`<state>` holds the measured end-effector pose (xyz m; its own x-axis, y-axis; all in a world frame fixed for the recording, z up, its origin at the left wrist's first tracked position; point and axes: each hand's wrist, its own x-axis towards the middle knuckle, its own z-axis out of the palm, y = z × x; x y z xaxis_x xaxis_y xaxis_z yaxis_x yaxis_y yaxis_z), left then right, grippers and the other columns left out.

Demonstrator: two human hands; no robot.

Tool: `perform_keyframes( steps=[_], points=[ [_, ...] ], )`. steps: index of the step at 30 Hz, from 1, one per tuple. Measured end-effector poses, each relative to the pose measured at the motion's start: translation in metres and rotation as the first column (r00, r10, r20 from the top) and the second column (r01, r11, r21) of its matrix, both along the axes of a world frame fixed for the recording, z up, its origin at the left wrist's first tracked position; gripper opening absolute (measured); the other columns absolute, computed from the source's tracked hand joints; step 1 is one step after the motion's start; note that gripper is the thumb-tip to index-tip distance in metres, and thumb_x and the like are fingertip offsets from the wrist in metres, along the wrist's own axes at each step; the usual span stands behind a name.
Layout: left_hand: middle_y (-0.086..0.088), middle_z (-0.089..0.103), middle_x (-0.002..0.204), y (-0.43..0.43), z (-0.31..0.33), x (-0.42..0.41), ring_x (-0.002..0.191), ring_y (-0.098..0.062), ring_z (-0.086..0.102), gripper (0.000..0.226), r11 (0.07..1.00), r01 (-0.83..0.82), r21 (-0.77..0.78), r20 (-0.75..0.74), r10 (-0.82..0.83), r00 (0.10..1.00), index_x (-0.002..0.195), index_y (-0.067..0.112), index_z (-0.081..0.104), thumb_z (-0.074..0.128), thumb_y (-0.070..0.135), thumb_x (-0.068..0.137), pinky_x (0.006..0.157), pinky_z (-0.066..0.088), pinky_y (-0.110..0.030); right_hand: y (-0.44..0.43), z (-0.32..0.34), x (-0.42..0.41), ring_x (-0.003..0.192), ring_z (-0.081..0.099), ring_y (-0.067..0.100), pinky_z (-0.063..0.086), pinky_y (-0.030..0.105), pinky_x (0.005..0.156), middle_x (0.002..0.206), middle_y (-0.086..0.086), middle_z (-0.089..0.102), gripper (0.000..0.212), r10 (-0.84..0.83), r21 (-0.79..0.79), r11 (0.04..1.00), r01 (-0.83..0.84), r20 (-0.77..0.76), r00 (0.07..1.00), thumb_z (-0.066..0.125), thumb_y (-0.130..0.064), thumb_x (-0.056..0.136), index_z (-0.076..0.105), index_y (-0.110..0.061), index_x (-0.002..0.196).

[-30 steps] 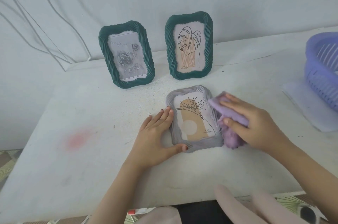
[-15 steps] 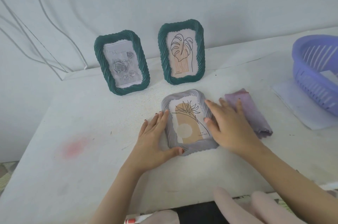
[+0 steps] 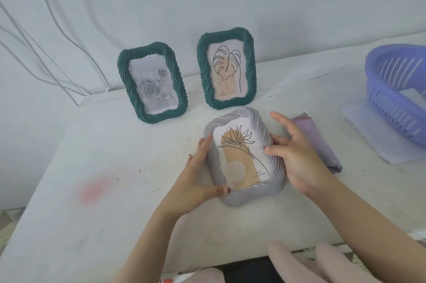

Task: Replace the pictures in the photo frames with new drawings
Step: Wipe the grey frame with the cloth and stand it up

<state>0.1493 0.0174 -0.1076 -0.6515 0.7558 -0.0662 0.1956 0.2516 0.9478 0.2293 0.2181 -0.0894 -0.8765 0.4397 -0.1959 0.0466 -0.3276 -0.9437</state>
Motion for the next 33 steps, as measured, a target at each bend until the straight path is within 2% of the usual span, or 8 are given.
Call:
perform_keyframes(
  steps=[3, 6, 11, 17, 22, 27, 30, 33],
  points=[
    [0.025, 0.034, 0.142, 0.007, 0.009, -0.001, 0.124, 0.000, 0.047, 0.093, 0.958, -0.116, 0.262, 0.243, 0.051, 0.969, 0.141, 0.045, 0.016, 0.065, 0.004, 0.073, 0.091, 0.045, -0.017, 0.007, 0.006, 0.007, 0.069, 0.068, 0.015, 0.054, 0.023, 0.060, 0.077, 0.007, 0.073, 0.072, 0.029, -0.064, 0.997, -0.035, -0.082, 0.996, 0.041, 0.024, 0.078, 0.044, -0.028, 0.128],
    [0.005, 0.055, 0.132, 0.020, 0.018, -0.009, 0.101, -0.016, 0.064, 0.076, 0.931, -0.156, 0.330, 0.304, 0.052, 0.951, 0.139, 0.040, 0.033, 0.058, 0.003, 0.078, 0.084, 0.053, -0.032, 0.019, 0.011, 0.015, 0.069, 0.067, 0.010, 0.054, 0.020, 0.062, 0.072, -0.001, 0.072, 0.070, 0.010, -0.040, 0.999, -0.016, -0.148, 0.989, 0.038, 0.023, 0.079, 0.043, -0.026, 0.128],
    [0.002, 0.064, 0.114, 0.051, 0.033, -0.016, 0.085, -0.017, 0.062, 0.059, 0.930, -0.091, 0.357, 0.290, -0.018, 0.957, 0.123, 0.032, 0.055, 0.055, -0.003, 0.075, 0.077, 0.052, -0.038, 0.048, 0.020, 0.030, 0.088, 0.063, 0.017, 0.052, 0.030, 0.085, 0.091, 0.009, 0.061, 0.071, 0.020, 0.034, 0.999, -0.013, -0.203, 0.979, 0.035, 0.019, 0.082, 0.048, -0.035, 0.126],
    [0.005, 0.062, 0.120, 0.092, 0.054, -0.021, 0.085, -0.014, 0.064, 0.062, 0.916, 0.003, 0.401, 0.236, -0.107, 0.966, 0.129, 0.028, 0.051, 0.053, -0.005, 0.076, 0.071, 0.053, -0.029, 0.082, 0.040, 0.037, 0.085, 0.063, 0.008, 0.050, 0.022, 0.072, 0.091, -0.006, 0.068, 0.050, 0.022, 0.186, 0.982, 0.018, -0.210, 0.977, 0.033, -0.016, 0.098, 0.033, -0.059, 0.123],
    [0.008, 0.065, 0.112, 0.125, 0.068, -0.027, 0.080, -0.011, 0.066, 0.061, 0.904, 0.069, 0.423, 0.198, -0.167, 0.966, 0.124, 0.029, 0.052, 0.051, -0.007, 0.075, 0.067, 0.053, -0.026, 0.106, 0.053, 0.034, 0.099, 0.061, 0.002, 0.051, 0.024, 0.077, 0.130, -0.011, 0.056, 0.046, 0.043, 0.221, 0.975, 0.013, -0.246, 0.968, 0.036, -0.043, 0.086, 0.025, -0.069, 0.122],
    [0.008, 0.064, 0.114, 0.154, 0.072, -0.034, 0.082, -0.012, 0.065, 0.063, 0.902, 0.098, 0.421, 0.188, -0.193, 0.963, 0.126, 0.029, 0.051, 0.050, -0.009, 0.076, 0.070, 0.054, -0.029, 0.131, 0.060, 0.025, 0.108, 0.060, 0.012, 0.052, 0.031, 0.088, 0.138, -0.007, 0.050, 0.059, 0.033, 0.217, 0.975, 0.048, -0.353, 0.935, 0.056, -0.065, 0.070, 0.028, -0.068, 0.122],
    [0.006, 0.063, 0.112, 0.168, 0.074, -0.042, 0.084, -0.013, 0.062, 0.069, 0.906, 0.085, 0.414, 0.189, -0.177, 0.966, 0.131, 0.033, 0.046, 0.051, -0.009, 0.076, 0.075, 0.054, -0.033, 0.142, 0.063, 0.015, 0.121, 0.052, 0.022, 0.046, 0.034, 0.098, 0.141, -0.001, 0.047, 0.056, 0.028, 0.204, 0.977, 0.064, -0.418, 0.908, 0.057, -0.061, 0.076, 0.032, -0.062, 0.126],
    [0.003, 0.060, 0.115, 0.181, 0.079, -0.053, 0.082, -0.014, 0.058, 0.079, 0.918, 0.087, 0.387, 0.160, -0.159, 0.974, 0.137, 0.040, 0.038, 0.050, -0.008, 0.075, 0.078, 0.050, -0.037, 0.157, 0.067, 0.002, 0.126, 0.048, 0.027, 0.042, 0.038, 0.102, 0.137, 0.001, 0.052, 0.043, 0.028, 0.204, 0.977, 0.067, -0.429, 0.903, 0.038, -0.045, 0.091, 0.032, -0.051, 0.133]
  ],
)
